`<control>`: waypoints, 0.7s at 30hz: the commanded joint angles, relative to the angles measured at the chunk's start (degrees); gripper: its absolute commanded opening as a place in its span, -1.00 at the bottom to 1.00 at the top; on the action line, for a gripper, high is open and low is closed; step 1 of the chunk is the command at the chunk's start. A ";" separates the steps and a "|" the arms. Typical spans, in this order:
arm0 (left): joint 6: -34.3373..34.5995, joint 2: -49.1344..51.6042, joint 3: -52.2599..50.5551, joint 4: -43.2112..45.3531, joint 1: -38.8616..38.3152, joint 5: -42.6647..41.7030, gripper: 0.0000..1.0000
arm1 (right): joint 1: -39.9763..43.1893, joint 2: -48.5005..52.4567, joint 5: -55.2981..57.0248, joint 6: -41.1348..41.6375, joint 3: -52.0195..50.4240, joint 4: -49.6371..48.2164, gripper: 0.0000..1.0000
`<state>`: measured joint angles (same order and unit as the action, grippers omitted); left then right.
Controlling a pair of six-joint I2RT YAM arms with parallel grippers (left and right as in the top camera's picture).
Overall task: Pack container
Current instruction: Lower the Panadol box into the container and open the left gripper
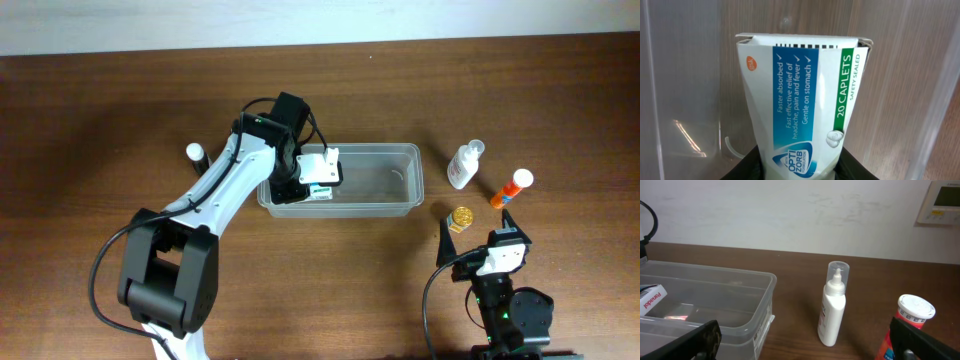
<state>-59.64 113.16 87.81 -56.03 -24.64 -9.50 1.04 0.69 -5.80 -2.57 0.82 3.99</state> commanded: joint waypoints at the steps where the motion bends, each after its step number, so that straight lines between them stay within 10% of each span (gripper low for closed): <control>1: -3.13 0.46 -0.46 0.31 -0.24 -1.68 -0.24 | 0.48 -0.48 0.48 0.07 -0.50 0.02 0.97; 21: -3.08 0.52 -0.46 1.07 -0.24 -1.68 -0.14 | 0.48 -0.48 0.48 0.07 -0.50 0.02 0.97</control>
<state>-61.73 113.16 87.79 -54.98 -24.64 -9.72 1.04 0.69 -5.80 -2.61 0.82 3.99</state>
